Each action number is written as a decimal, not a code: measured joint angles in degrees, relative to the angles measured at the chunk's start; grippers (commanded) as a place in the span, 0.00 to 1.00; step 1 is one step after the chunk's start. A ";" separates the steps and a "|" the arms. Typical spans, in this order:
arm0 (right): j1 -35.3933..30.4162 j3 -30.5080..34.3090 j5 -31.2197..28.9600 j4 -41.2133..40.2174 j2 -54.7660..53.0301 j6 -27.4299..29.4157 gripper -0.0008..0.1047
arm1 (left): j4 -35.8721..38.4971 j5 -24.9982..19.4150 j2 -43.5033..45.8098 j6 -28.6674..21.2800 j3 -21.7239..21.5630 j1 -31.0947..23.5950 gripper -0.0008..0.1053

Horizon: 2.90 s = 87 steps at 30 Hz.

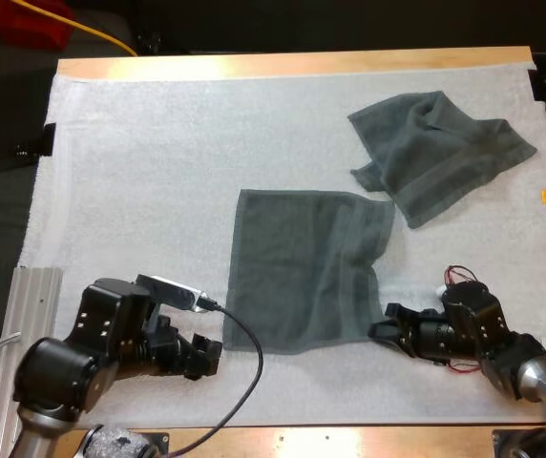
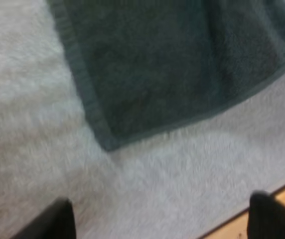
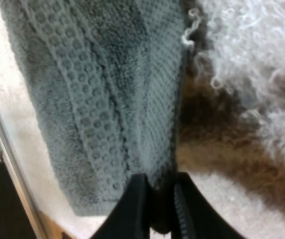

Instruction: Pick towel from pile, fold and stack

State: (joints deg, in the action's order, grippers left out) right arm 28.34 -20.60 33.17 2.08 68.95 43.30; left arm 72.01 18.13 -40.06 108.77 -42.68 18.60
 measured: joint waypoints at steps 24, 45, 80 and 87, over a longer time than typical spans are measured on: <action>0.00 0.00 -0.11 -5.32 0.00 4.64 0.02 | -21.75 0.66 -21.69 6.12 10.47 0.00 0.66; 0.00 0.00 0.19 -5.32 0.00 5.02 0.02 | -28.39 7.13 -37.47 6.49 10.14 0.00 0.66; 0.00 -2.19 0.20 -11.37 -5.24 5.30 0.02 | -23.71 14.45 -31.56 -1.87 10.28 1.63 0.01; 0.00 -2.24 -0.01 -21.55 -10.53 8.11 0.02 | -22.57 9.81 -30.56 -0.83 10.21 12.47 0.01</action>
State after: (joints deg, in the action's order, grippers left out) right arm 28.34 -22.84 33.16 -19.48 58.41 51.41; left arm 49.44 27.94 -70.62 107.94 -32.46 31.08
